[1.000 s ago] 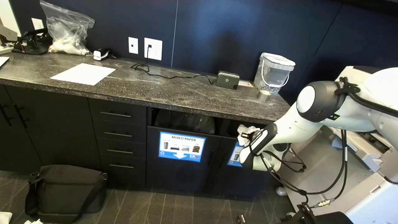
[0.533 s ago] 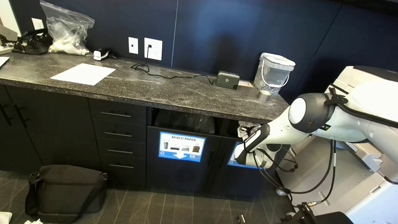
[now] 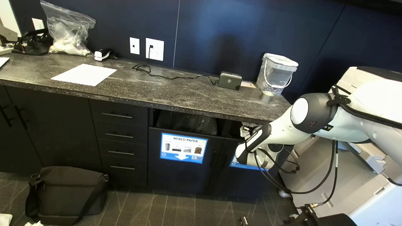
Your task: Put the tissues inside the rubbish bin.
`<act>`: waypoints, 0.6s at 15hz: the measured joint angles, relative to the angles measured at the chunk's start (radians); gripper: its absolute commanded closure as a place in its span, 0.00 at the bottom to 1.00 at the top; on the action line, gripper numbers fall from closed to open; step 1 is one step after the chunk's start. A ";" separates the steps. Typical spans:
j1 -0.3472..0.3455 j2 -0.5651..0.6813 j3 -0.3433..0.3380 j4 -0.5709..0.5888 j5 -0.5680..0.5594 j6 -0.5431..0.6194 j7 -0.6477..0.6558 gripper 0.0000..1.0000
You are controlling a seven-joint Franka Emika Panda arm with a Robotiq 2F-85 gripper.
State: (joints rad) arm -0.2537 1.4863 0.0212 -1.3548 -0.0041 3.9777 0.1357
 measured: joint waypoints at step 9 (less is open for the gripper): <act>0.011 0.000 0.000 0.000 -0.001 -0.069 0.004 0.00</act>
State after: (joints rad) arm -0.2424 1.4865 0.0213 -1.3549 -0.0049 3.9087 0.1400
